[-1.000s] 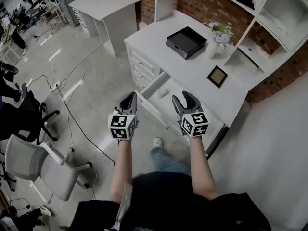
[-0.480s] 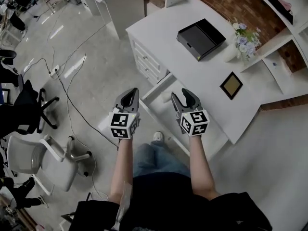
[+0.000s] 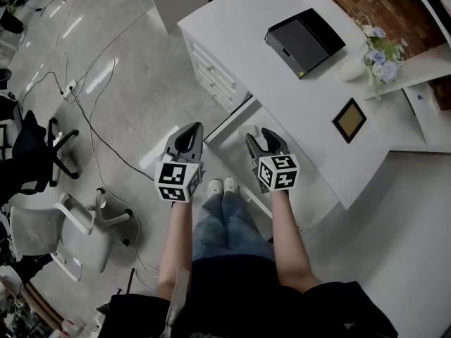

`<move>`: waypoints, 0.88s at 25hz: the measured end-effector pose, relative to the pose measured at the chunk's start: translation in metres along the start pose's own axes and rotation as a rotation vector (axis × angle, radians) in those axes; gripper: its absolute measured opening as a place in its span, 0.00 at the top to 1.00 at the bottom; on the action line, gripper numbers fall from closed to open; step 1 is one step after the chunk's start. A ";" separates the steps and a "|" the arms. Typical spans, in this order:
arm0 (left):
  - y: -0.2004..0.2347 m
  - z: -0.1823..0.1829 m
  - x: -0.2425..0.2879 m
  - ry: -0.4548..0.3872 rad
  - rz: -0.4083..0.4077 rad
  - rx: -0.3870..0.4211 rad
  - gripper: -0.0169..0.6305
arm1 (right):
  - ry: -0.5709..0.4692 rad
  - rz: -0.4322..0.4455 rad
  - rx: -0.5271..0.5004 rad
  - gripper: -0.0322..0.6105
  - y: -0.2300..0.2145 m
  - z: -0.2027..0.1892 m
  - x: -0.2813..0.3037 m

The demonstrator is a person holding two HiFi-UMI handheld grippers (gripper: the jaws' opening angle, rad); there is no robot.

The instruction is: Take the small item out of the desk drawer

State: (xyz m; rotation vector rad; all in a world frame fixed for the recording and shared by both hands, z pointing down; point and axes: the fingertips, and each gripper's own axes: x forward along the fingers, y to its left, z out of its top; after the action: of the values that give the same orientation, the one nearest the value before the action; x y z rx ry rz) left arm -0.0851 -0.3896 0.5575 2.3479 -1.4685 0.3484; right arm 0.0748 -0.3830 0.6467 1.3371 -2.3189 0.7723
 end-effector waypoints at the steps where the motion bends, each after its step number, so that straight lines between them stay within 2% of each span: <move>1: 0.002 -0.004 0.001 0.005 0.000 -0.008 0.96 | 0.028 -0.012 0.011 0.64 -0.005 -0.009 0.006; 6: 0.012 -0.030 0.006 0.034 0.012 -0.054 0.96 | 0.164 -0.044 0.025 0.62 -0.023 -0.054 0.036; 11: 0.021 -0.058 0.012 0.071 0.026 -0.071 0.96 | 0.260 -0.048 0.015 0.54 -0.028 -0.087 0.068; 15: 0.022 -0.073 0.015 0.093 0.032 -0.087 0.96 | 0.324 -0.090 -0.017 0.51 -0.039 -0.104 0.084; 22: 0.028 -0.085 0.010 0.111 0.051 -0.103 0.96 | 0.386 -0.127 -0.053 0.51 -0.044 -0.120 0.094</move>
State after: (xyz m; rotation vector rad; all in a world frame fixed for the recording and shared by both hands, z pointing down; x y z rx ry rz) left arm -0.1079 -0.3732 0.6430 2.1780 -1.4598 0.3999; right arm 0.0706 -0.3907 0.8049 1.1783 -1.9225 0.8377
